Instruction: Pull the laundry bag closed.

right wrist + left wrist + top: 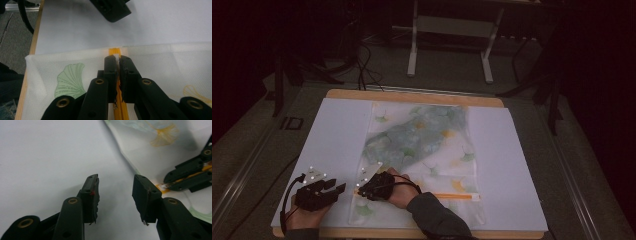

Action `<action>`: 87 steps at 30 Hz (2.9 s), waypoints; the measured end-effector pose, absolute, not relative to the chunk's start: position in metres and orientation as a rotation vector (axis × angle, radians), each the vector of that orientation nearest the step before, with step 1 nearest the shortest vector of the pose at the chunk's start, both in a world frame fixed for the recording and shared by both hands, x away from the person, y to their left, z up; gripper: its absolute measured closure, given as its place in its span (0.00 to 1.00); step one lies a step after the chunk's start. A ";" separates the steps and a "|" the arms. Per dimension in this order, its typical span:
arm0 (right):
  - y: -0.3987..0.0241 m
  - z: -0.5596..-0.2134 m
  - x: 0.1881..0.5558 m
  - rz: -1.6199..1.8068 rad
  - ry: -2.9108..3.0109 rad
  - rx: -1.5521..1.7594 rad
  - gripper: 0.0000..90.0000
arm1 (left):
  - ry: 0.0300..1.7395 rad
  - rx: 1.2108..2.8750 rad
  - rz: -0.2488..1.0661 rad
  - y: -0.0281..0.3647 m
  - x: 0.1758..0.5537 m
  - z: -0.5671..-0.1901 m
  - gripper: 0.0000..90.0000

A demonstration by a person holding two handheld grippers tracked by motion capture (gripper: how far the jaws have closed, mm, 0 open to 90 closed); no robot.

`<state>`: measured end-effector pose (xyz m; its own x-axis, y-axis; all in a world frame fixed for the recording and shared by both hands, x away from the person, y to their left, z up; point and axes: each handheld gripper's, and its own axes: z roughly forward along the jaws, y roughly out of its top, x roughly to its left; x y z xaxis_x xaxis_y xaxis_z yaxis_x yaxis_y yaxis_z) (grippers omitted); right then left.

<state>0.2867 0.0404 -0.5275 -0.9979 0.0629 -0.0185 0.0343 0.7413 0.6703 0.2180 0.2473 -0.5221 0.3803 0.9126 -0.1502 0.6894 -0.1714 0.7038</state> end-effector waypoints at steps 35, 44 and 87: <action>0.032 -0.515 0.287 1.097 2.855 0.082 1.00 | 1.223 2.027 0.052 0.212 0.224 -0.534 0.80; 0.029 -0.516 0.287 1.093 2.852 0.072 1.00 | 1.218 2.010 0.020 0.212 0.225 -0.535 0.98; -0.004 -0.523 0.285 0.809 2.860 0.018 1.00 | 1.194 1.927 0.078 0.221 0.218 -0.525 0.98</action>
